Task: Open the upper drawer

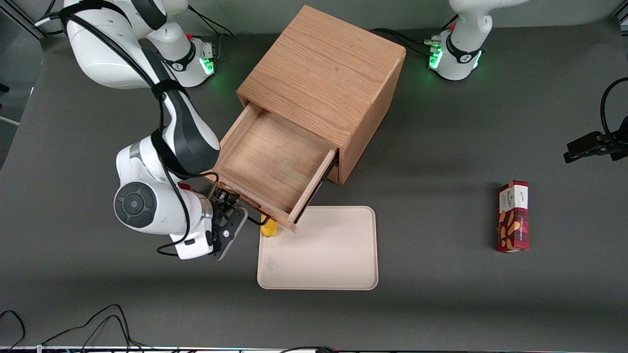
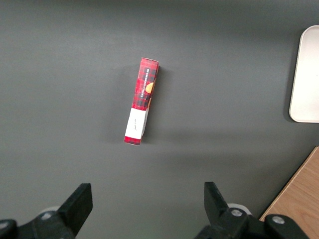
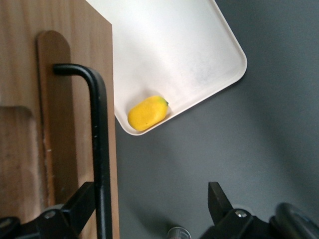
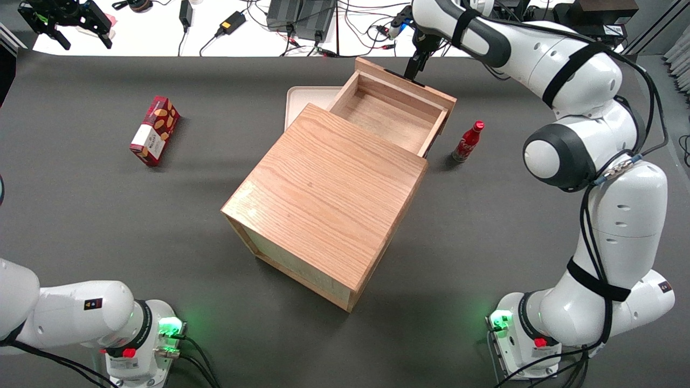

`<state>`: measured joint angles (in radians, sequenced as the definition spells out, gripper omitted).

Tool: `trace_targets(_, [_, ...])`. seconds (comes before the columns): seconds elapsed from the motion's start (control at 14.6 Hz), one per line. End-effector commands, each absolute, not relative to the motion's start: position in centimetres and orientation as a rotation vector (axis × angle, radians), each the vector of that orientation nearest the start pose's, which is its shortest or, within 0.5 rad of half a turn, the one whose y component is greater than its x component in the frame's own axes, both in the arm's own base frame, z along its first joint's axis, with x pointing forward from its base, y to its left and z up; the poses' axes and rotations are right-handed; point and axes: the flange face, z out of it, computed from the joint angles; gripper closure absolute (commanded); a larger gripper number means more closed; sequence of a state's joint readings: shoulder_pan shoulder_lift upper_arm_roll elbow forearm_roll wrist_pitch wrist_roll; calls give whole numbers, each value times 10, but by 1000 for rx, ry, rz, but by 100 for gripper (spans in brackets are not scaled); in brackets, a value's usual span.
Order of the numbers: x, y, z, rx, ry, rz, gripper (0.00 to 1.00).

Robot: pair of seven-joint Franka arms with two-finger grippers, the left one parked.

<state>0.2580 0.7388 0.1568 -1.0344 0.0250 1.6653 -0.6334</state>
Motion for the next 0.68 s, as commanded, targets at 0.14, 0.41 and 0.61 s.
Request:
trace_targets(0.14, [686, 268, 434, -2601, -1499, 170, 0])
trace_targets(0.41, [668, 258, 499, -2611, -1504, 110, 0])
trace_targets(0.61, [637, 247, 525, -2628, -1513, 183, 0])
